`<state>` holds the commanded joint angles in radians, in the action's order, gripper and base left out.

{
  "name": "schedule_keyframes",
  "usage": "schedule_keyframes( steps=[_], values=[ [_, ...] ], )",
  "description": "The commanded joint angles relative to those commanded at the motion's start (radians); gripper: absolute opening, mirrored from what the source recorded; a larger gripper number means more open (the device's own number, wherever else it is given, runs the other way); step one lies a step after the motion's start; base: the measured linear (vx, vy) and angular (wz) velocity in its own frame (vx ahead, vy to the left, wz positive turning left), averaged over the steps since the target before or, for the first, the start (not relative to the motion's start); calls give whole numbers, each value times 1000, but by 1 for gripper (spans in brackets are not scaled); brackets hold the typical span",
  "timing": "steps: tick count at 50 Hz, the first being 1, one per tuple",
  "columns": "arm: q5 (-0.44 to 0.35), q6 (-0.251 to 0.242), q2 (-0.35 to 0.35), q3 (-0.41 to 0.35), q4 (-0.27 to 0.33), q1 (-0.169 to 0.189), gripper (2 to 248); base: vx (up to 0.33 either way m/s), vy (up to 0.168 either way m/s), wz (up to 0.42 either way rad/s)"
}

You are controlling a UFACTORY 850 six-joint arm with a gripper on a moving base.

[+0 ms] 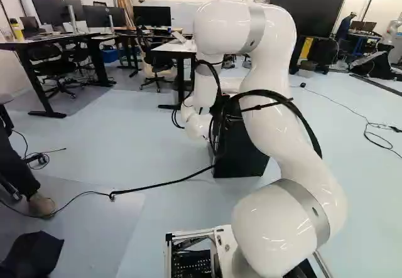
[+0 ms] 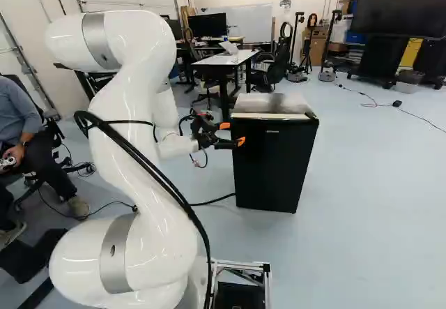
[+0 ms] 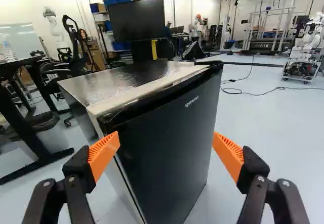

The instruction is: Open the fridge door

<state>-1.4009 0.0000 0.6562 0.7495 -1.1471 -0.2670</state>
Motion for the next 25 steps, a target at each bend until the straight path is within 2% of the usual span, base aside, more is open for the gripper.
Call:
schedule_keyframes(
  steps=[25],
  values=[
    [0,0,2,4,0,-22,247,0,0,0]
  ],
)
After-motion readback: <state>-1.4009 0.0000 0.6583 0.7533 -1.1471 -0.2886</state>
